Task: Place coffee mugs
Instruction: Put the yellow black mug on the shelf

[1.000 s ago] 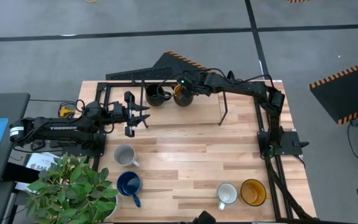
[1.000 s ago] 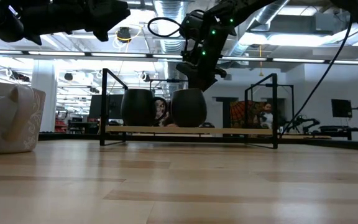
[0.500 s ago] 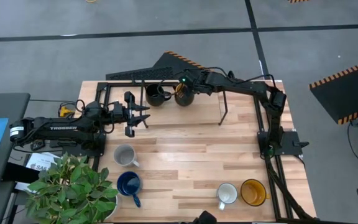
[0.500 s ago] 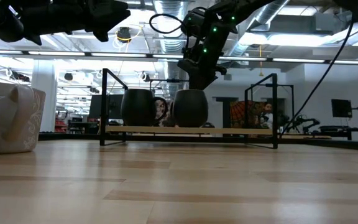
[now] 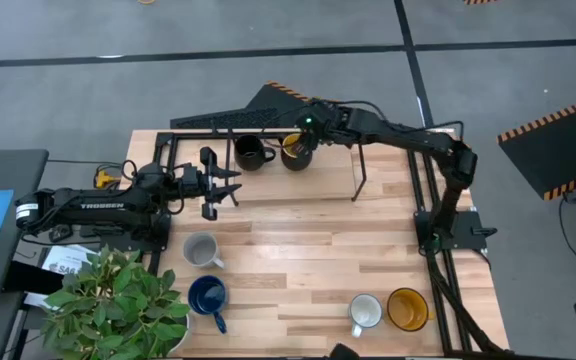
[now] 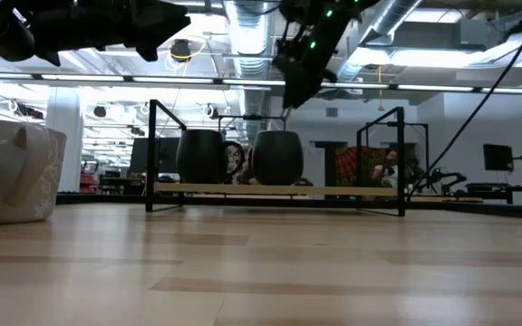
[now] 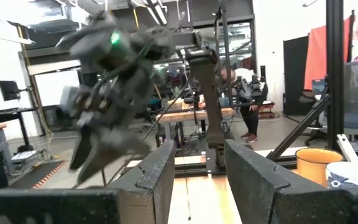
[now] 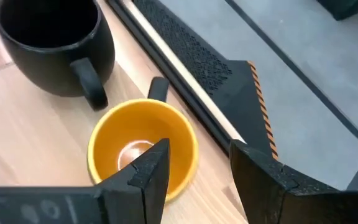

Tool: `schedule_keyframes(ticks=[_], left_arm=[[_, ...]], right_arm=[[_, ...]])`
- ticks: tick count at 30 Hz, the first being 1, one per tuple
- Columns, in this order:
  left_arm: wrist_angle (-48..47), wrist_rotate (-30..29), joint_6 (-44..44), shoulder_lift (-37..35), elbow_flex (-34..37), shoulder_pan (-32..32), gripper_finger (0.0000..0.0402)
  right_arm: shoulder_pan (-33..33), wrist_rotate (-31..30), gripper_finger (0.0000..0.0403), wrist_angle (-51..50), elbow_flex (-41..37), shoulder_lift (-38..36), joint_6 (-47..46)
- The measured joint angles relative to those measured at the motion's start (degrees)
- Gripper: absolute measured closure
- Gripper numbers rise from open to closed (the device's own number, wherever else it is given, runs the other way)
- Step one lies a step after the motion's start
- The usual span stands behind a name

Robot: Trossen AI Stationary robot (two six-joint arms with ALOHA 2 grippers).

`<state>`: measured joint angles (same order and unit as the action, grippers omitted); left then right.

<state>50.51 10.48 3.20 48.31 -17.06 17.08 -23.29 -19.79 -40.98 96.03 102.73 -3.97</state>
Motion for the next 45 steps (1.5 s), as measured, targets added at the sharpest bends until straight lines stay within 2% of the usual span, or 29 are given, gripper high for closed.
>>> schedule_keyframes(ticks=[4, 8, 12, 16, 17, 22, 31, 45], left_arm=[[-0.3, -1.3, 0.4, 0.0, 0.0, 0.0, 0.0274], [-0.9, -1.5, 0.4, 0.0, 0.0, 0.0, 0.0274], [-1.1, -1.6, 0.4, 0.0, 0.0, 0.0, 0.0274], [-1.0, -2.3, 0.6, 0.0, 0.0, 0.0, 0.0274], [-1.0, -2.6, 0.8, 0.0, 0.0, 0.0, 0.0274], [-0.9, -3.5, 0.9, 0.0, 0.0, 0.0, 0.0274], [-0.9, -3.7, 1.0, 0.0, 0.0, 0.0, 0.0274], [-0.9, -3.8, 1.0, 0.0, 0.0, 0.0, 0.0274]], right_arm=[[0.6, 0.4, 0.0214, -4.0, -0.8, -3.2, 0.1], [2.0, 0.6, 0.0238, -4.9, -6.7, -5.6, 0.1], [2.0, 0.6, 0.0293, -3.1, -14.4, -7.2, 0.2], [0.1, 0.5, 0.0374, -0.8, -17.2, -7.6, 0.1], [-0.2, 0.5, 0.0384, 0.5, -17.5, -7.5, 0.1], [-0.8, 0.1, 0.0379, 5.4, -17.4, -4.9, 1.3], [-0.5, -1.9, 0.0386, 7.8, -17.4, 0.6, 3.4], [0.4, -1.6, 0.0386, 11.5, -17.4, 1.6, 3.6]])
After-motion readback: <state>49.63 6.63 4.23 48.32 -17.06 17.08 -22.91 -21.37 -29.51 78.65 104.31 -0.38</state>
